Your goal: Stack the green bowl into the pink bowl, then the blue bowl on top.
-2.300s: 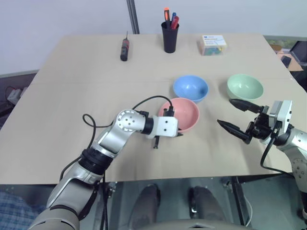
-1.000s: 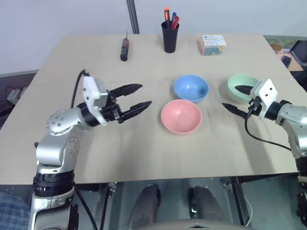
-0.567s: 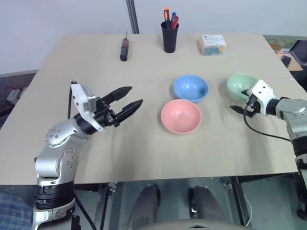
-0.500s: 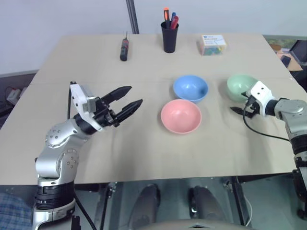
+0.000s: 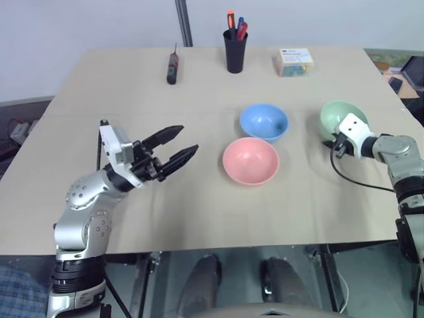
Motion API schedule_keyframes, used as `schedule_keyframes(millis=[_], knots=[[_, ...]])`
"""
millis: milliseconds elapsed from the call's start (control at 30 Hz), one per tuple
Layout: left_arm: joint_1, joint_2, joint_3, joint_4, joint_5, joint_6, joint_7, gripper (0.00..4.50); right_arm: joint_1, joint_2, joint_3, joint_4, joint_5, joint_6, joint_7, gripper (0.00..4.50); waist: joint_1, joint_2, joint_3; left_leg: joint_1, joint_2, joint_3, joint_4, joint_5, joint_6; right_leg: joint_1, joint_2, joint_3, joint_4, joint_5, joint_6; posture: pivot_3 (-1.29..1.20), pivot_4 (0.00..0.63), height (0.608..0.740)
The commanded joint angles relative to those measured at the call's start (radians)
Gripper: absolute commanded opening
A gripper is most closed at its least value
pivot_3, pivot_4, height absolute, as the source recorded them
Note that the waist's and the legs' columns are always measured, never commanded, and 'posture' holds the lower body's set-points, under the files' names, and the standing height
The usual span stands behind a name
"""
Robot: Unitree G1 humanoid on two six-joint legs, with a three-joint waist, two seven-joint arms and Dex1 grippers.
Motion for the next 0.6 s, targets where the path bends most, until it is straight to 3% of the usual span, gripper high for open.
schedule_keyframes(millis=[33, 200, 433, 600], knots=[[0.008, 0.013, 0.004, 0.001, 0.002, 0.006, 0.009, 3.19, -0.004, -0.010, -0.018, -0.055, 0.022, -0.025, 0.036, 0.44, 0.000, 0.000, 0.000, 0.000, 0.000, 0.000, 0.000, 0.000, 0.000, 0.000, 0.000, 0.000, 0.000, 0.000, 0.000, 0.00, 0.150, 0.740], [0.015, 0.034, 0.005, 0.026, 0.023, -0.013, -0.013, 3.19, 0.048, -0.019, -0.034, -0.357, 0.095, 0.044, 0.125, 0.44, -0.004, 0.001, 0.001, 0.000, 0.000, 0.000, 0.000, 0.000, 0.000, 0.000, 0.000, 0.000, 0.000, 0.000, 0.000, 0.00, 0.150, 0.740], [0.020, 0.067, -0.001, 0.082, 0.046, -0.040, -0.064, 3.19, 0.191, -0.112, 0.027, -1.141, 0.261, 0.415, 0.324, 0.44, 0.004, 0.003, 0.001, -0.001, 0.000, -0.001, -0.001, 0.000, 0.000, -0.001, 0.000, -0.001, 0.000, 0.000, 0.000, 0.00, 0.150, 0.740], [-0.008, 0.080, -0.028, 0.135, 0.073, -0.067, -0.107, 3.19, 0.180, -0.137, 0.110, -1.380, 0.274, 0.538, 0.369, 0.44, 0.006, 0.002, 0.001, -0.001, 0.000, -0.002, -0.001, 0.000, 0.000, -0.001, 0.000, -0.002, -0.001, 0.000, 0.000, 0.00, 0.150, 0.740]])
